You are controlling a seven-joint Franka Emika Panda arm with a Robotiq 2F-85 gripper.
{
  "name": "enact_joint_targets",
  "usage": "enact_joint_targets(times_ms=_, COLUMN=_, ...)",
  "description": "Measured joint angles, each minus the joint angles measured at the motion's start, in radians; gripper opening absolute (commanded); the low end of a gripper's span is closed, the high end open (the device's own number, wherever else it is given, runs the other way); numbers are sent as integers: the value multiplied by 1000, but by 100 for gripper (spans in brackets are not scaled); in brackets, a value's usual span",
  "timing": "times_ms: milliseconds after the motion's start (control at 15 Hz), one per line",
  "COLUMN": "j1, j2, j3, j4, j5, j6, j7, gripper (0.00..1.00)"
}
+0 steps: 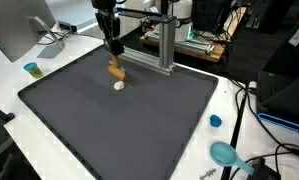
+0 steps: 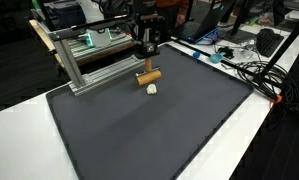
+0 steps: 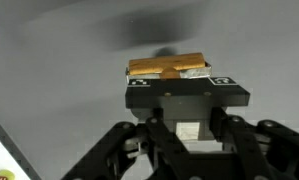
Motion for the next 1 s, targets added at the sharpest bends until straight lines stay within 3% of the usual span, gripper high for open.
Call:
enact_joint_targets(times_ms=733, j1=28, j2=28, j3=2, j4=-26, j5=-13, j6=91, j7=84, gripper=21)
enact_joint_targets(times_ms=1000, j1=28, j2=45, j3=-2, j4=-26, j5=-69, j6=103, j7=136, gripper=21)
